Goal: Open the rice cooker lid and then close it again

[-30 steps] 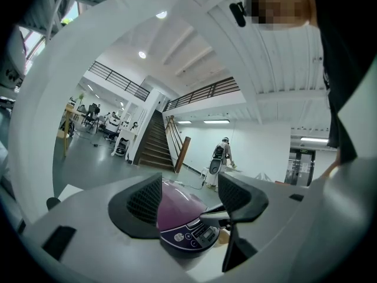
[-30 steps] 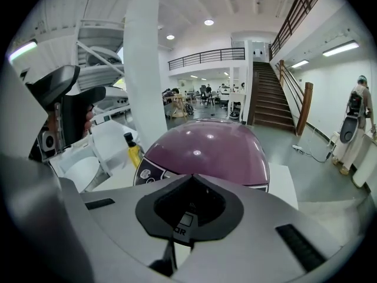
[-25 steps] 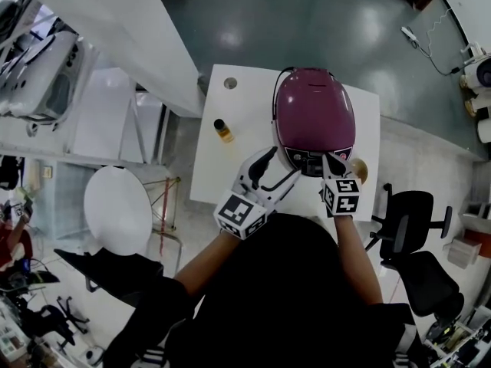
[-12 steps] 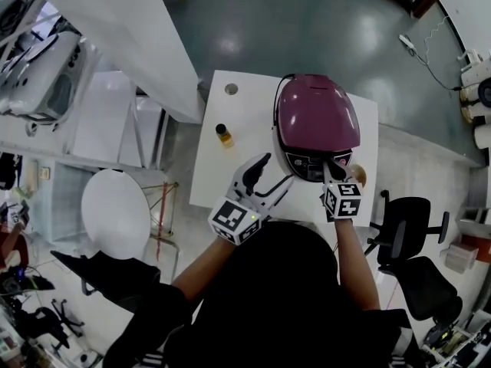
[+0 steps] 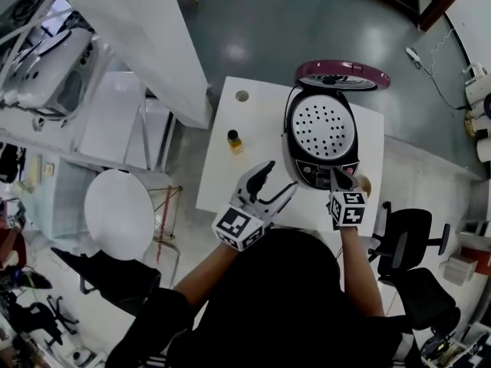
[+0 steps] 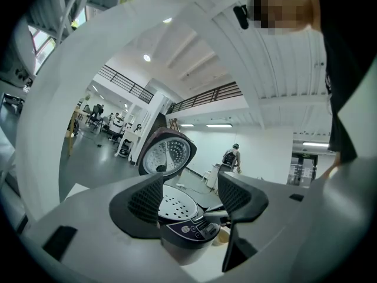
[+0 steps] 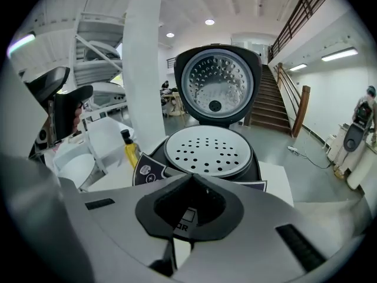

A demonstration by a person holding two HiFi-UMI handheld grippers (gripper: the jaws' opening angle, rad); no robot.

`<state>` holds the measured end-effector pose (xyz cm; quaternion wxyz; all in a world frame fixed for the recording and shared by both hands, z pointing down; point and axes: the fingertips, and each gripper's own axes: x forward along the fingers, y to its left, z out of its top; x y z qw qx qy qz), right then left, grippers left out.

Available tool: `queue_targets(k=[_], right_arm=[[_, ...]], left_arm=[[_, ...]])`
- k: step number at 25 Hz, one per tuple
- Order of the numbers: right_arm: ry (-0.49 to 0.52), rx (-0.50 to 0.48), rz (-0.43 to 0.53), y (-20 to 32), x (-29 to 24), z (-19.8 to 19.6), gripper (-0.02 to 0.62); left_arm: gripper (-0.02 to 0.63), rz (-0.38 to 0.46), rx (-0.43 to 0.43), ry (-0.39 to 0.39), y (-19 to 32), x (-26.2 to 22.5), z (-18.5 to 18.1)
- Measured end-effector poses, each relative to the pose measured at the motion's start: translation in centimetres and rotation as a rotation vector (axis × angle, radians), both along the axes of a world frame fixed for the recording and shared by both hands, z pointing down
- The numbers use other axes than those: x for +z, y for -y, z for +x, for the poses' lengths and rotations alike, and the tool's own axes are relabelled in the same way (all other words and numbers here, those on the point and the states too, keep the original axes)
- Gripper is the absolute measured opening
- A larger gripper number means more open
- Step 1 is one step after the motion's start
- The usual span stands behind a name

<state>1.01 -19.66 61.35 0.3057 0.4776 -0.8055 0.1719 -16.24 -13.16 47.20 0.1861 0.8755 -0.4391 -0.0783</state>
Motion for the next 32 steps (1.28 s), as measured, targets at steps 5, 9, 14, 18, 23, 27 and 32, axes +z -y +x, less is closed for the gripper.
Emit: queue_targets(k=[5,9,14,18,23,27,32], right_arm=[[-0.004,0.016,0.012,0.2,0.0,-0.1,0.000],[0.010,0.034,-0.014,-0.1,0.4,-0.1,0.000],[-0.007,0.048,-0.015,-0.3,0.2,-0.1,0.000],[0.023,0.064,-0.005,0.1,0.0,-0.3,0.000],[0.021,0.040,0.048,-0.1,-0.3,0.2,0.000],[0.091,0.004,0.090,-0.3,-2.0,-0.8,0.000],[0.135,-0.070,0.093,-1.7,-3.8,-1.7,0.000]], left_arm=[[0.275,-0.003,-0.004,-0.006,0.0,0.2,-0.6],[0.275,-0.011,0.001,-0.014,-0.1,0.3,-0.9],[0.275,-0.016,0.035,-0.040,-0.2,-0.2,-1.1],[0.275,-0.019,0.057,-0.039,0.7,0.0,-0.8],[0.275,0.017,0.074,-0.032,2.9,-1.4,-0.1],[0.275,0.058,0.075,0.000,5.6,-3.4,0.0],[0.275,0.079,0.106,-0.022,8.8,-5.7,0.9]])
